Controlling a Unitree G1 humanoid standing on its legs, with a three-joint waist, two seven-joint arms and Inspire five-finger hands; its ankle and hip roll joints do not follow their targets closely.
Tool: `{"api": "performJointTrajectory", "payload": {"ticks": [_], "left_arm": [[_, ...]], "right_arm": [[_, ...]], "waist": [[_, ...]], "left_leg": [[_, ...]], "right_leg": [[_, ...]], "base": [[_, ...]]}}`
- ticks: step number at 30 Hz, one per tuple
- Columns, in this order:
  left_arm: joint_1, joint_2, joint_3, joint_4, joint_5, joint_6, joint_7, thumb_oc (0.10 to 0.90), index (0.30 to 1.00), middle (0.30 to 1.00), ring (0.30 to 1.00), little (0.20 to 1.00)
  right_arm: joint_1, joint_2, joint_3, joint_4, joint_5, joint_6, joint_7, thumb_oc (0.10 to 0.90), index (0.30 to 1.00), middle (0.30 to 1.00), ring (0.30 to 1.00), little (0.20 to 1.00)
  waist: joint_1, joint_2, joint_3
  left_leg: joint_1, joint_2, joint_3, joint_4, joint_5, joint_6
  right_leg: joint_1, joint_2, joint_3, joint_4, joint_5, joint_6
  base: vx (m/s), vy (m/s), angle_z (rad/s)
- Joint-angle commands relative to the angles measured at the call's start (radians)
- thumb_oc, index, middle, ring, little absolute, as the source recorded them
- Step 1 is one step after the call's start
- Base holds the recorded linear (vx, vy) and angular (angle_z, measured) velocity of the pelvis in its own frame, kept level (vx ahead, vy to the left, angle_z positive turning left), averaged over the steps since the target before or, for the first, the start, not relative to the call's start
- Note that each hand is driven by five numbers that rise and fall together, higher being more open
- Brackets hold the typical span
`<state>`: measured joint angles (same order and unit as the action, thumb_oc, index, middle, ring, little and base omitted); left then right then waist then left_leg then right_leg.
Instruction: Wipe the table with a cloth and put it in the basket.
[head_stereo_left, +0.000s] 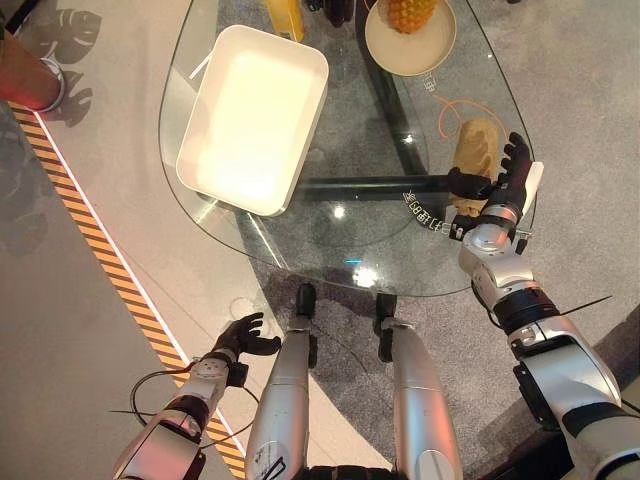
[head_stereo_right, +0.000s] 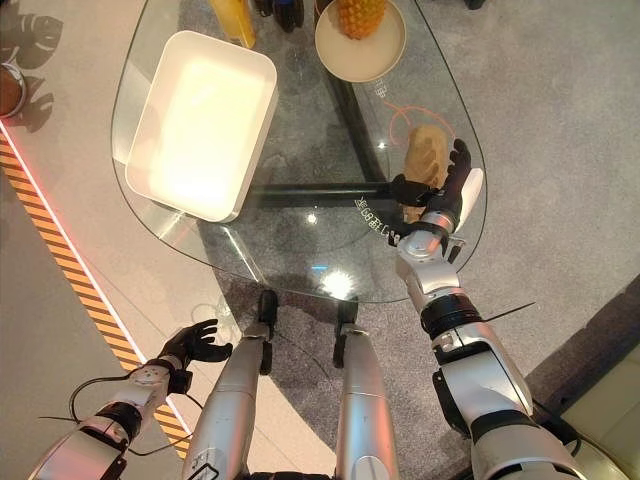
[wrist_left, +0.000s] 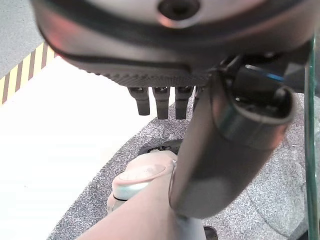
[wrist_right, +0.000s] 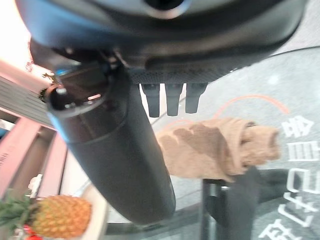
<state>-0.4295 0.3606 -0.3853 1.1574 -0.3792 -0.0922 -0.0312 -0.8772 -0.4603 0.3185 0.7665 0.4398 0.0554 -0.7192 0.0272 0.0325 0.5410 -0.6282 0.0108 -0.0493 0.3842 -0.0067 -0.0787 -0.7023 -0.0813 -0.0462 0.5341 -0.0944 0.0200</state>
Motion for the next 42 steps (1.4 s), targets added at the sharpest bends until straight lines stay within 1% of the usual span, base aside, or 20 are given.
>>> {"api": "performJointTrajectory", "payload": {"ticks": [1, 4, 8, 16, 20, 32, 40, 42], "left_arm": [[0.053, -0.028, -0.012, -0.001, 0.005, 0.009, 0.005, 0.8, 0.9, 0.9, 0.9, 0.9], [0.05, -0.032, -0.018, 0.004, 0.005, 0.005, 0.005, 0.8, 0.9, 0.9, 0.9, 0.9], [0.047, -0.035, -0.032, 0.002, -0.004, 0.007, 0.012, 0.8, 0.9, 0.9, 0.9, 0.9], [0.042, -0.04, -0.047, 0.004, -0.016, 0.002, 0.011, 0.8, 0.9, 0.9, 0.9, 0.9], [0.038, -0.042, -0.051, 0.0, -0.017, 0.007, 0.011, 0.8, 0.9, 0.9, 0.9, 0.9], [0.033, -0.049, -0.059, 0.0, -0.019, 0.004, 0.01, 0.8, 0.9, 0.9, 0.9, 0.9], [0.031, -0.052, -0.061, 0.008, -0.016, 0.001, 0.01, 0.8, 0.9, 0.9, 0.9, 0.9], [0.029, -0.05, -0.064, 0.008, -0.018, 0.001, 0.009, 0.8, 0.9, 0.9, 0.9, 0.9]], "right_arm": [[-0.101, -0.05, 0.018, -0.004, -0.029, -0.011, -0.03, 0.8, 0.9, 0.9, 0.9, 0.9], [-0.128, -0.051, 0.033, 0.037, -0.049, 0.011, -0.066, 0.8, 0.9, 0.9, 0.9, 0.9], [-0.159, -0.058, 0.042, 0.09, -0.076, 0.024, -0.104, 0.8, 0.9, 0.9, 0.9, 0.9], [-0.199, -0.068, 0.052, 0.173, -0.094, 0.027, -0.117, 0.8, 0.9, 0.9, 0.9, 0.9], [-0.206, -0.066, 0.056, 0.193, -0.103, 0.03, -0.112, 0.8, 0.9, 0.9, 0.9, 0.9], [-0.206, -0.052, 0.066, 0.236, -0.093, 0.064, -0.098, 0.8, 0.9, 0.9, 0.9, 0.9], [-0.199, -0.041, 0.067, 0.264, -0.087, 0.053, -0.07, 0.8, 0.9, 0.9, 0.9, 0.9], [-0.204, -0.04, 0.072, 0.268, -0.082, 0.06, -0.059, 0.8, 0.9, 0.9, 0.9, 0.9]], "waist": [[0.005, 0.033, -0.021], [0.011, 0.037, -0.021], [0.017, 0.044, -0.021], [0.023, 0.059, -0.021], [0.024, 0.063, -0.021], [0.028, 0.069, -0.021], [0.029, 0.072, -0.021], [0.03, 0.072, -0.021]], "left_leg": [[-0.002, -0.05, 0.065, 0.055, -0.047, 0.048], [-0.003, -0.052, 0.062, 0.053, -0.046, 0.048], [-0.004, -0.054, 0.062, 0.049, -0.043, 0.049], [-0.009, -0.059, 0.063, 0.047, -0.041, 0.052], [-0.011, -0.06, 0.063, 0.045, -0.04, 0.053], [-0.016, -0.062, 0.064, 0.037, -0.035, 0.055], [-0.014, -0.064, 0.062, 0.031, -0.03, 0.056], [-0.017, -0.064, 0.062, 0.03, -0.028, 0.056]], "right_leg": [[0.062, 0.042, -0.039, -0.033, -0.02, -0.027], [0.06, 0.042, -0.043, -0.031, -0.02, -0.027], [0.056, 0.04, -0.047, -0.03, -0.018, -0.024], [0.043, 0.037, -0.049, -0.025, -0.017, -0.021], [0.039, 0.036, -0.05, -0.024, -0.016, -0.02], [0.029, 0.038, -0.053, -0.023, -0.014, -0.02], [0.029, 0.037, -0.057, -0.027, -0.011, -0.019], [0.026, 0.037, -0.058, -0.027, -0.009, -0.019]], "base": [[0.0, 0.0, 0.0], [0.0, 0.0, 0.0], [0.0, 0.0, 0.0], [0.0, 0.0, 0.0], [0.0, 0.0, 0.0], [0.0, 0.0, 0.0], [0.0, 0.0, 0.0], [0.0, 0.0, 0.0]]}}
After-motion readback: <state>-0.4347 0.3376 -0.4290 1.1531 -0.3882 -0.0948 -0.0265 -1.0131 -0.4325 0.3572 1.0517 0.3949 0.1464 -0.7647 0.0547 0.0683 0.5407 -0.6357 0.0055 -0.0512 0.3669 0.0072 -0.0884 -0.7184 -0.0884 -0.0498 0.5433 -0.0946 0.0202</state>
